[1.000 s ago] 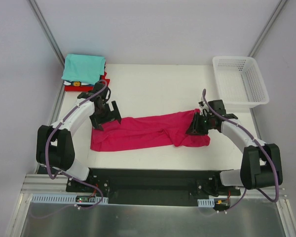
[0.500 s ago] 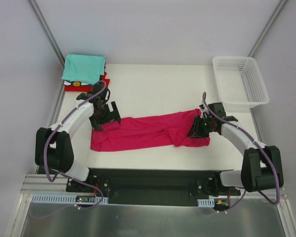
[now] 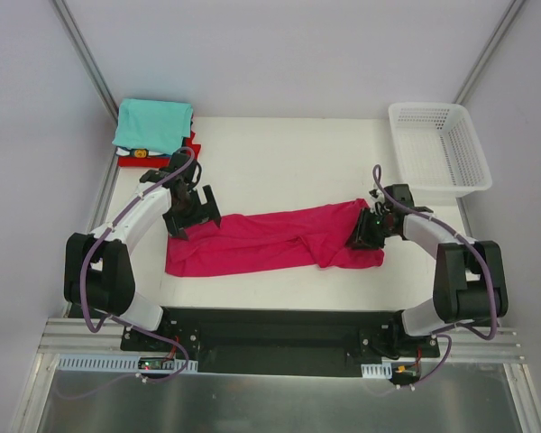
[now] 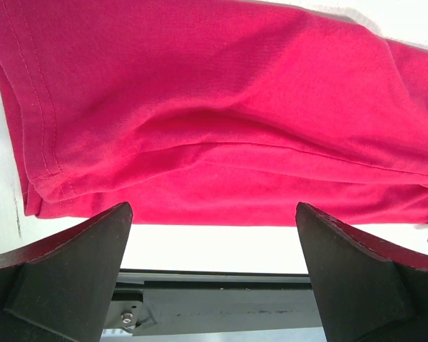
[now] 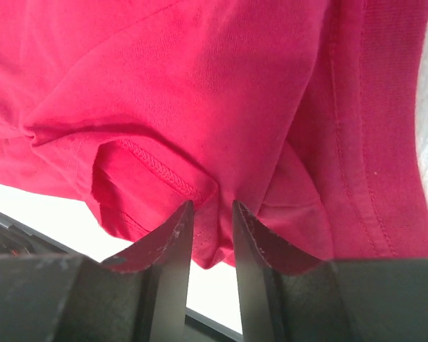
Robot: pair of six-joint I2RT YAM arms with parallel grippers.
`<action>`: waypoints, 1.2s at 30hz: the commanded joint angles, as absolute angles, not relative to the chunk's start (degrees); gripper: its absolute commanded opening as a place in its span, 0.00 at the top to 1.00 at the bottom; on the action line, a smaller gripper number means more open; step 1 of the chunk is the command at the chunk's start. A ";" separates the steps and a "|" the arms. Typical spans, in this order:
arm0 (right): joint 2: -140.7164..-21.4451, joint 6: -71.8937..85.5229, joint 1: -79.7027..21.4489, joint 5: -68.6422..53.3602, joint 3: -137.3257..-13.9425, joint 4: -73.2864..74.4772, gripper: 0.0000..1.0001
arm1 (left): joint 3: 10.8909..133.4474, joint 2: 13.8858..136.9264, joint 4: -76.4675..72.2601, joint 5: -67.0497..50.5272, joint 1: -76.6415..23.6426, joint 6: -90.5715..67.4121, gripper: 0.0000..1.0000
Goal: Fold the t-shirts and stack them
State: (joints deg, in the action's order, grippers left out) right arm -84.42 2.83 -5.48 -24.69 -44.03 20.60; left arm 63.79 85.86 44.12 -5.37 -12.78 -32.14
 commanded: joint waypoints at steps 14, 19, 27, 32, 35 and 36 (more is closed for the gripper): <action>-86.31 2.90 -5.54 -32.60 -44.91 17.23 0.41 | 65.83 85.96 46.41 -4.04 -13.18 -30.94 0.01; -86.48 3.87 -5.97 -34.63 -44.12 15.65 0.41 | 66.00 86.04 46.41 -4.22 -13.18 -30.94 0.01; -87.27 5.27 -7.12 -36.82 -47.29 16.00 0.41 | 66.36 86.13 46.49 -4.31 -13.18 -31.02 0.01; -87.98 8.35 -9.84 -38.14 -46.32 12.66 0.42 | 65.57 85.69 46.49 -4.13 -13.10 -31.20 0.01; -87.28 10.54 -12.65 -39.20 -44.57 10.81 0.42 | 65.13 85.26 46.49 -3.96 -13.10 -31.20 0.01; -85.80 11.24 -14.31 -39.46 -43.08 10.11 0.43 | 65.04 84.99 46.49 -3.96 -13.10 -31.11 0.01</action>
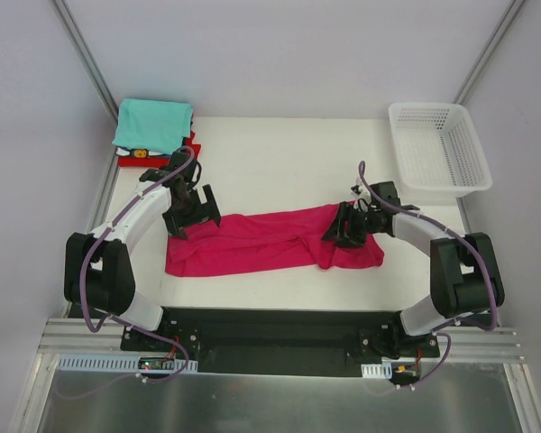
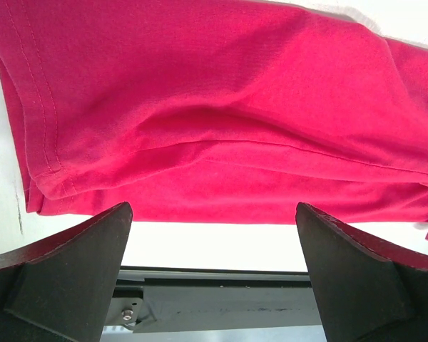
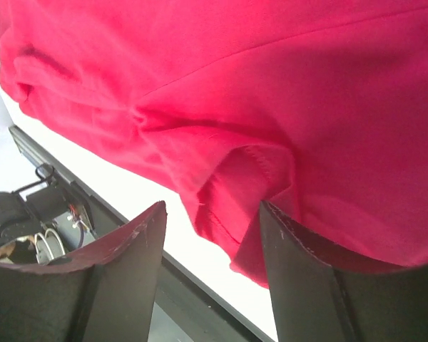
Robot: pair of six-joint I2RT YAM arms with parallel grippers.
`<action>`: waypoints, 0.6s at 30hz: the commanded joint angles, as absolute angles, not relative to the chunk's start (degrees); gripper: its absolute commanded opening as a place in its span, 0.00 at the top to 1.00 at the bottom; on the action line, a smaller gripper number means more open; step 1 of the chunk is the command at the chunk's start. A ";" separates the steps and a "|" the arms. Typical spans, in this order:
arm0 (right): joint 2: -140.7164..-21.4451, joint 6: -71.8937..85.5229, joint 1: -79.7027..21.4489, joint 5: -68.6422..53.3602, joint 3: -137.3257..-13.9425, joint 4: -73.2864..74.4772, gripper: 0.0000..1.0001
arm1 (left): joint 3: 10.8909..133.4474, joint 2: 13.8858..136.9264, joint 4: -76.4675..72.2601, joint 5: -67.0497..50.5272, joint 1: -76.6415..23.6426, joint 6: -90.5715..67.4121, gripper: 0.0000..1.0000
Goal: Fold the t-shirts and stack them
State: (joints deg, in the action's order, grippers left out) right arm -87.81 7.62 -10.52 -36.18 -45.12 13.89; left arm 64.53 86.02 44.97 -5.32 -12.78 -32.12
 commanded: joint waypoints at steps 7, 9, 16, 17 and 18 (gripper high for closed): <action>-72.20 13.36 -21.60 -39.73 -38.67 15.80 0.43 | 64.51 84.20 46.49 -4.04 -13.18 -31.11 0.01; -67.70 12.49 -23.02 -37.72 -39.02 21.67 0.43 | 64.51 84.11 46.49 -4.04 -13.10 -31.20 0.01; -55.90 7.83 -23.91 -30.85 -43.50 36.74 0.42 | 64.60 84.37 45.88 -4.57 -13.18 -31.64 0.01; -55.72 7.65 -23.82 -30.33 -43.77 37.00 0.41 | 64.60 84.37 45.79 -4.66 -13.18 -31.81 0.01; -56.59 7.39 -23.73 -28.93 -44.38 36.91 0.41 | 64.69 84.64 45.79 -4.75 -13.18 -31.82 0.01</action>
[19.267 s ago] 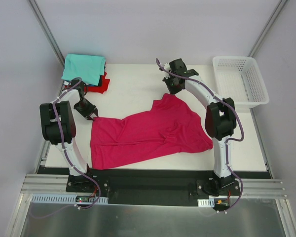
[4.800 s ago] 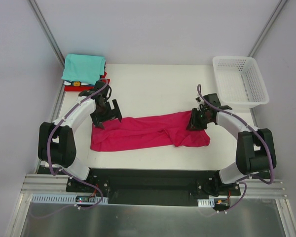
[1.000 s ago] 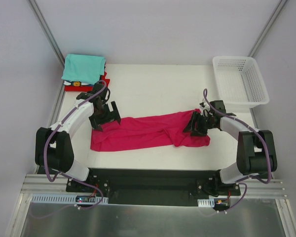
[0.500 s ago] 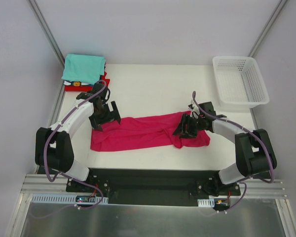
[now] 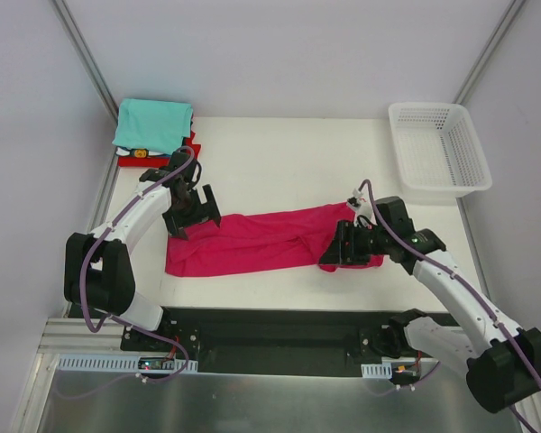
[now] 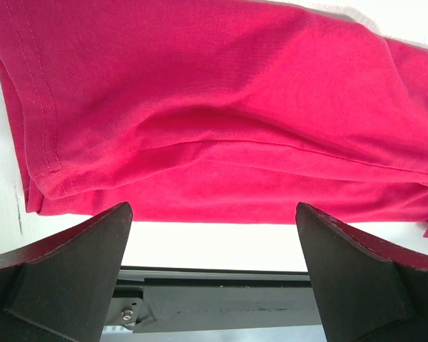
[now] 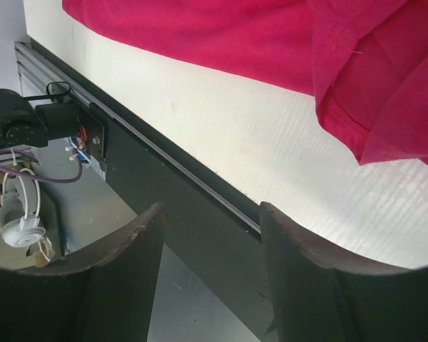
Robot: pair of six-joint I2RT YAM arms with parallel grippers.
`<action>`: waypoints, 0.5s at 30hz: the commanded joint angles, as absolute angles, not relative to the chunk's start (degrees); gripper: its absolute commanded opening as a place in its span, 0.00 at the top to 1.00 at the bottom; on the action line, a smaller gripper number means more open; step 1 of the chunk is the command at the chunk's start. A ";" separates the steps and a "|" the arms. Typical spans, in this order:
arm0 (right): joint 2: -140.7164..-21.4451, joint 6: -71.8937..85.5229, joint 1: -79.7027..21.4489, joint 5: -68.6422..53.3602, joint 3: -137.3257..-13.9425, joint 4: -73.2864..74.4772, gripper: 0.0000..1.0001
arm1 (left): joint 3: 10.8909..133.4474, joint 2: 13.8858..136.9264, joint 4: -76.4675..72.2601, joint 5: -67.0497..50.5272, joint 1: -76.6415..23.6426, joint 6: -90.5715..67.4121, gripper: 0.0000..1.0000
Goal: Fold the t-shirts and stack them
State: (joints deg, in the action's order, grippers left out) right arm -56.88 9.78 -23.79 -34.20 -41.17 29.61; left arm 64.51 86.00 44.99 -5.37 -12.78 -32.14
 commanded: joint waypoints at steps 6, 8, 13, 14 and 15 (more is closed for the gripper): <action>-65.73 4.93 -22.15 -23.40 -47.37 32.79 0.49 | 64.16 85.25 45.09 -5.10 -13.18 -31.64 0.01; -70.21 3.44 -21.97 -20.50 -49.91 32.34 0.52 | 63.99 85.34 45.09 -5.01 -13.18 -31.38 0.01; -81.36 1.58 -19.17 -17.31 -54.22 29.71 0.56 | 63.90 85.17 45.09 -5.01 -13.10 -30.94 0.01; -82.69 1.50 -18.73 -17.31 -55.88 29.19 0.56 | 63.90 85.08 45.09 -5.01 -13.18 -30.94 0.01; -83.92 1.23 -17.76 -18.36 -56.59 28.66 0.57 | 63.90 84.90 45.17 -5.01 -13.18 -30.94 0.01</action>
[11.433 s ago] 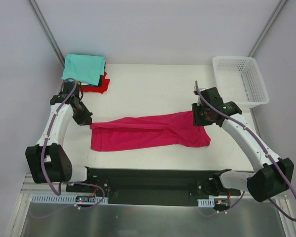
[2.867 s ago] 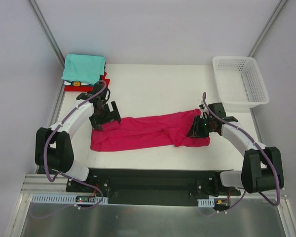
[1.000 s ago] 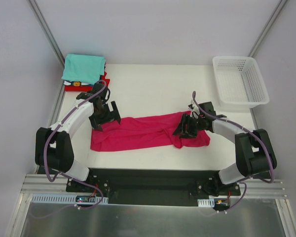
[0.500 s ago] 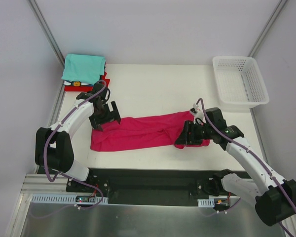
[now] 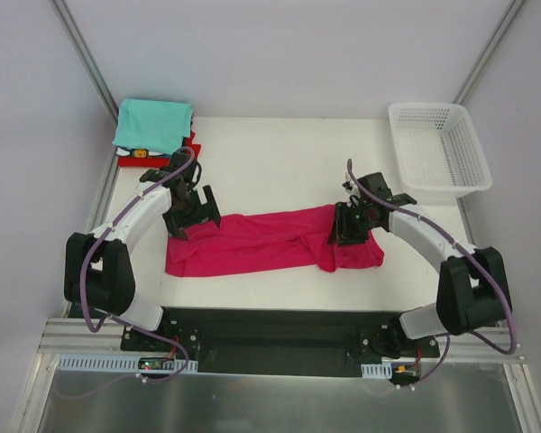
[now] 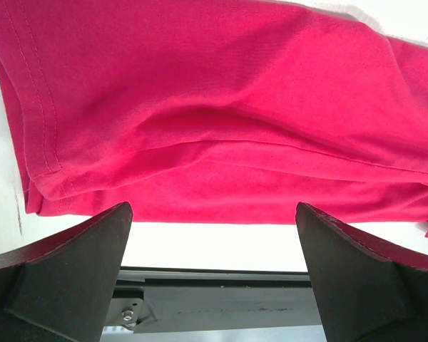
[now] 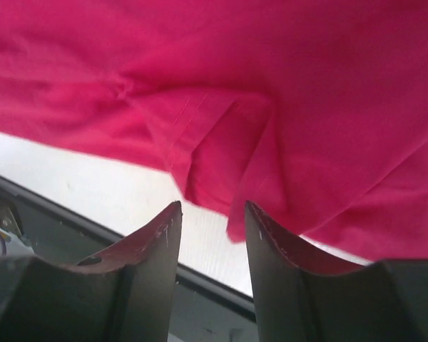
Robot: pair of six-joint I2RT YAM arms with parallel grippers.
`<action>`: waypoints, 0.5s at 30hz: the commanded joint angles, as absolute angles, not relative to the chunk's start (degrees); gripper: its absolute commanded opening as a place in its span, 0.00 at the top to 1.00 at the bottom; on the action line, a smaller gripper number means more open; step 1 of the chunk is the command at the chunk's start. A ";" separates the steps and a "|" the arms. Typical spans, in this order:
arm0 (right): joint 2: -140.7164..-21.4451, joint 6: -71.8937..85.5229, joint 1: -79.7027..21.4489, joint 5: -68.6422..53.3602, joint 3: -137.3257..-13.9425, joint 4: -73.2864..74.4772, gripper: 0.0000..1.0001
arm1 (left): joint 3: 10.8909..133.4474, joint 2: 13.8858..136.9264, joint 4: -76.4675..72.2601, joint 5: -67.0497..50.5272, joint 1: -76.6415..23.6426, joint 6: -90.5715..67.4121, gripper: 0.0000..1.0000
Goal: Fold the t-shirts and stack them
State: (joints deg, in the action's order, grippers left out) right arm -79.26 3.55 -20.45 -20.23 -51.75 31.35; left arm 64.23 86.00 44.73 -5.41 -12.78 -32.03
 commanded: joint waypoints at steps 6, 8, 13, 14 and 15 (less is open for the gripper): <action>-91.05 0.70 -15.12 -20.38 -61.43 27.86 0.57 | 63.90 85.08 45.18 -4.39 -13.10 -30.32 0.01; -92.28 0.53 -14.77 -21.00 -61.79 27.51 0.57 | 63.98 85.17 45.18 -4.48 -13.10 -30.32 0.01; -95.01 0.70 -14.24 -23.03 -61.35 26.19 0.57 | 64.34 85.60 45.26 -4.48 -13.10 -30.15 0.01; -95.18 0.79 -14.15 -23.20 -61.09 26.02 0.57 | 64.51 85.78 45.26 -4.48 -13.10 -30.23 0.01; -95.27 0.97 -14.15 -23.64 -60.82 25.49 0.57 | 64.60 85.87 45.26 -4.48 -13.10 -30.23 0.01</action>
State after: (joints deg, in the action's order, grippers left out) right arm -94.61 1.45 -14.46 -21.10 -59.90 26.98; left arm 64.12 86.02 44.73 -5.39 -12.78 -31.05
